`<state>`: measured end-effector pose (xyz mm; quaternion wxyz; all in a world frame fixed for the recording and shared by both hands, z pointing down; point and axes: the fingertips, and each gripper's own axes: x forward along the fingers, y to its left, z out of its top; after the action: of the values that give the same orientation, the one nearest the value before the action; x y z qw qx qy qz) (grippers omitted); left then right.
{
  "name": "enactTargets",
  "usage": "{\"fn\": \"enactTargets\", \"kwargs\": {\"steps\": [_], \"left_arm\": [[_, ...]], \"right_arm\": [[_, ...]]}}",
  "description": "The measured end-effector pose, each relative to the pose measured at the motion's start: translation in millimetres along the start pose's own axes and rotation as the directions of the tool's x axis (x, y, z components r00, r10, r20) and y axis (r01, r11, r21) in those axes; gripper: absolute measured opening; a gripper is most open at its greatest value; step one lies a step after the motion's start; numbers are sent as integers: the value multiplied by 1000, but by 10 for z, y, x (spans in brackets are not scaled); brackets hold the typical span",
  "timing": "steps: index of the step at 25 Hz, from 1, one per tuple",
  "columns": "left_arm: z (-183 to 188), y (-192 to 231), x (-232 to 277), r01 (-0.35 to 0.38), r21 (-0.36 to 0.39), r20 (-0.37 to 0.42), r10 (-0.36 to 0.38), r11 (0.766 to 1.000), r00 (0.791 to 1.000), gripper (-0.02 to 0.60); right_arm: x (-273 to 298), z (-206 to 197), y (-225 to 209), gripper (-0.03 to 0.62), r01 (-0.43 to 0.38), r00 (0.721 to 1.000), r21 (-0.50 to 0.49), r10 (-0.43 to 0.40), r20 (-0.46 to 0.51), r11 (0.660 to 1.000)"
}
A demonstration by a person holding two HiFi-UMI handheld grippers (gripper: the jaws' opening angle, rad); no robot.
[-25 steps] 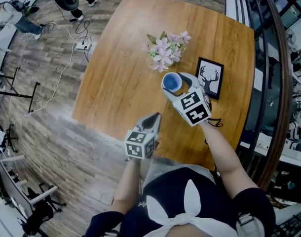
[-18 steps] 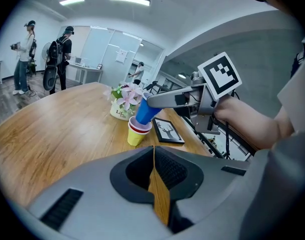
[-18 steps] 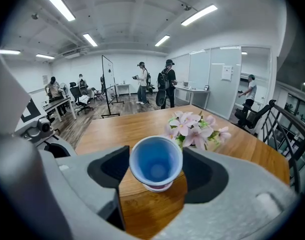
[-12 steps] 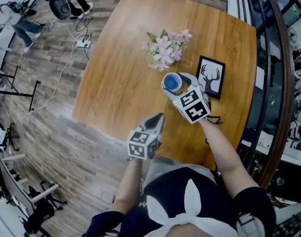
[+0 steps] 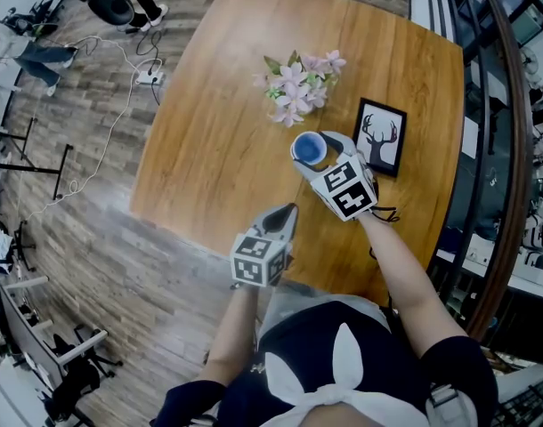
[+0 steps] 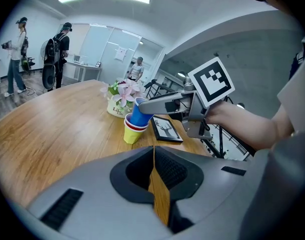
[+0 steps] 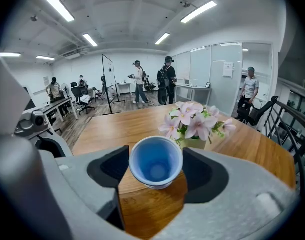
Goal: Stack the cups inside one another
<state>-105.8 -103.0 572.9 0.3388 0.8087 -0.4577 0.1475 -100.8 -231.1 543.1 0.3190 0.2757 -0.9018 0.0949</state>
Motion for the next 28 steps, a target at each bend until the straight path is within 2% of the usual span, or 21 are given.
{"fn": "enactTargets", "kwargs": {"steps": [15, 20, 23, 28], "left_arm": [[86, -160, -9, 17, 16, 12, -17, 1000, 1000, 25], [125, -183, -21, 17, 24, 23, -17, 1000, 1000, 25], [135, -222, -55, 19, 33, 26, -20, 999, 999, 25], [170, -262, -103, 20, 53, 46, -22, 998, 999, 25]], "right_arm": [[-200, 41, -3, 344, 12, 999, 20, -13, 39, 1000], [-312, 78, -37, 263, 35, 996, 22, -36, 76, 999], [-398, 96, -35, 183, 45, 993, 24, -47, 104, 999], [-556, 150, 13, 117, 53, 989, 30, -56, 135, 998]]}}
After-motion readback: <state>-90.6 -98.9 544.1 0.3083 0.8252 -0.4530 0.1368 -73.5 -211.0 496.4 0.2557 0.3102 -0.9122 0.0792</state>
